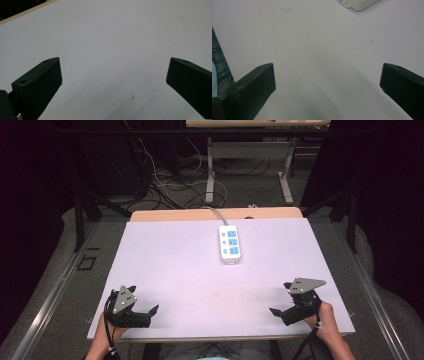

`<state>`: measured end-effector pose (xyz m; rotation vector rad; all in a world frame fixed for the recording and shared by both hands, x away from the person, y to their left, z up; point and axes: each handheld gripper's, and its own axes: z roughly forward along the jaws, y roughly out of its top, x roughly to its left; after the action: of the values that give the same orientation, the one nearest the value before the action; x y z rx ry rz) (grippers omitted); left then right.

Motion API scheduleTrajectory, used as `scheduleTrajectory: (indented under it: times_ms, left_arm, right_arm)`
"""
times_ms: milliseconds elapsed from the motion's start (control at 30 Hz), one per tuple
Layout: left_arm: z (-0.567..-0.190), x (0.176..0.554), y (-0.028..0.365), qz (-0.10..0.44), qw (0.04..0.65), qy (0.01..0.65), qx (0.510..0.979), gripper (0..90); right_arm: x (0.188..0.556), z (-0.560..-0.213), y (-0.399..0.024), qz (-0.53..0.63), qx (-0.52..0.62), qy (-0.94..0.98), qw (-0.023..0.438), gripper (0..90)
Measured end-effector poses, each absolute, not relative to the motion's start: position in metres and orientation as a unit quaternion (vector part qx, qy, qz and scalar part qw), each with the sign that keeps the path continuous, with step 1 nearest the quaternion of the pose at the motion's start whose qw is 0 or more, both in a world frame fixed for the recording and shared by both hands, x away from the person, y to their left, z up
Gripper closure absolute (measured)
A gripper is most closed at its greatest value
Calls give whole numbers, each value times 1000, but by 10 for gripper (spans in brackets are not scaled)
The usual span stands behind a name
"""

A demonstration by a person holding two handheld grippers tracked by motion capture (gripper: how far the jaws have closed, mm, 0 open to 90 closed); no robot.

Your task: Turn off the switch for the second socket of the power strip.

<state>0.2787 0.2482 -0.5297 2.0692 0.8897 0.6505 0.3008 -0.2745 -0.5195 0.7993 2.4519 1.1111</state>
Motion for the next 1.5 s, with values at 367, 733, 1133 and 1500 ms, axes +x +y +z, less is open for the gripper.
scheduleTrajectory:
  times_ms: [367, 733, 1133, 1500]
  left_arm:
    - [-532, 279, 246, 253, 383, 348, 818, 4]
    - [-533, 280, 244, 251, 375, 343, 824, 4]
    - [-536, 282, 242, 250, 369, 342, 827, 4]
    - [-537, 282, 241, 248, 364, 340, 831, 3]
  right_arm:
    - [303, -520, -272, 383, 282, 864, 167, 0]
    - [310, -516, -263, 386, 267, 867, 169, 0]
    - [321, -514, -244, 378, 244, 878, 161, 0]
    - [333, -509, -237, 374, 241, 882, 157, 0]
